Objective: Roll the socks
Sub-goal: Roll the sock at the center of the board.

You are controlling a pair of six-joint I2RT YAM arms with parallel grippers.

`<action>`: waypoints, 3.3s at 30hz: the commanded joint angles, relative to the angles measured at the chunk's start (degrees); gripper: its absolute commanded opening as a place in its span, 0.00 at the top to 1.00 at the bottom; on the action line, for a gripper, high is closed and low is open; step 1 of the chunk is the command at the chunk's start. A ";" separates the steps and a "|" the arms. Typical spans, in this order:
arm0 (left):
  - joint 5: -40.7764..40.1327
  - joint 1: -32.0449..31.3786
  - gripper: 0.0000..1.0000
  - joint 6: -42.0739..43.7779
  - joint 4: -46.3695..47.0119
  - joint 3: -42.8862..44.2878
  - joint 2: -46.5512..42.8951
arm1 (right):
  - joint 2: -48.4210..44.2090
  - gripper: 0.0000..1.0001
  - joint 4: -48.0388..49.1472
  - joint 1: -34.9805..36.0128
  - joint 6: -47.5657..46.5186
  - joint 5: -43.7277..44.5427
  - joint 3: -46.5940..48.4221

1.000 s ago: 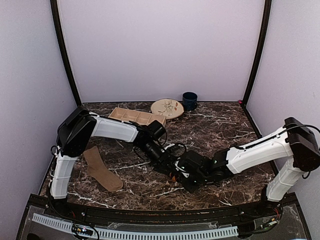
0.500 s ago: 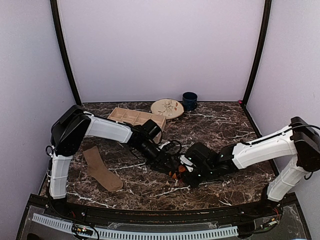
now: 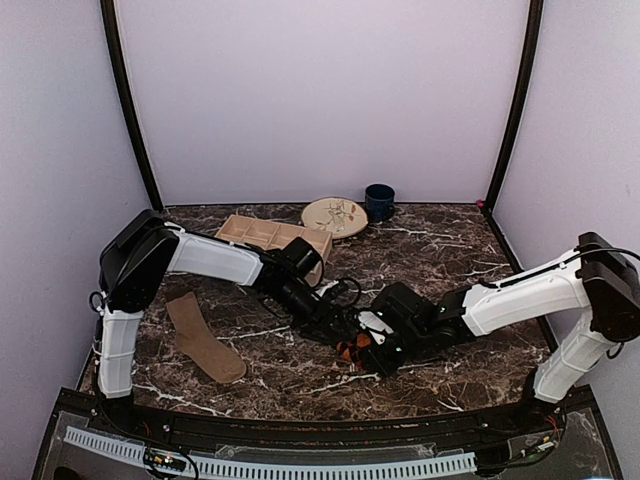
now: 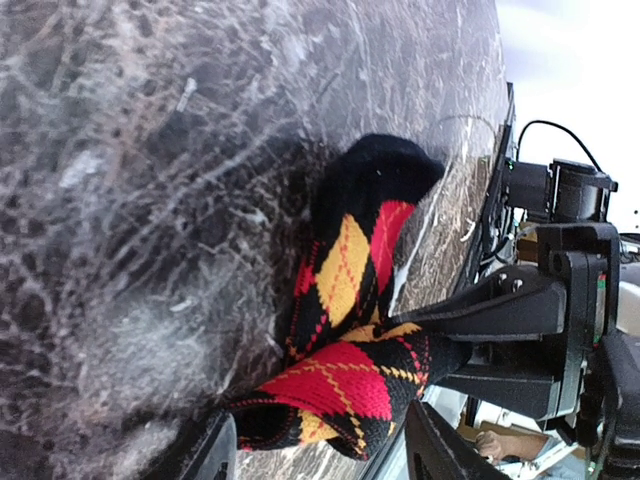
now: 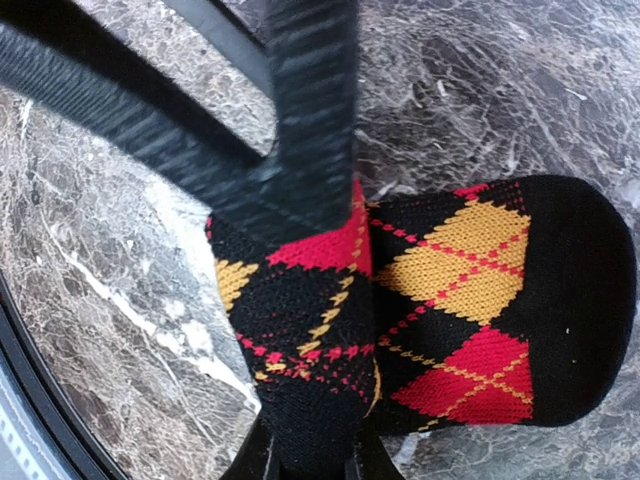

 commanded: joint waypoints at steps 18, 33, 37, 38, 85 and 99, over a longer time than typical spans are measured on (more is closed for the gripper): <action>-12.19 4.88 0.38 -1.14 6.33 -11.08 -4.08 | 4.33 0.87 0.47 -8.77 1.44 -16.64 -0.08; -6.87 0.13 0.38 8.00 15.47 -15.09 -10.06 | 9.84 0.87 3.87 -17.09 6.23 -37.18 0.60; -7.46 -1.10 0.37 8.99 15.34 -14.38 -9.74 | 11.05 0.87 4.61 -18.33 7.90 -40.86 0.25; -7.52 -1.29 0.37 9.23 15.12 -14.13 -9.53 | 11.28 0.87 4.84 -18.64 8.24 -41.48 0.06; -7.95 -4.87 0.50 14.18 12.25 -9.87 -7.21 | 21.76 0.87 12.27 -21.90 14.73 -50.61 6.05; -7.23 -4.70 0.67 12.32 13.98 -11.59 -6.37 | 24.28 0.86 14.94 -21.90 17.80 -49.54 8.97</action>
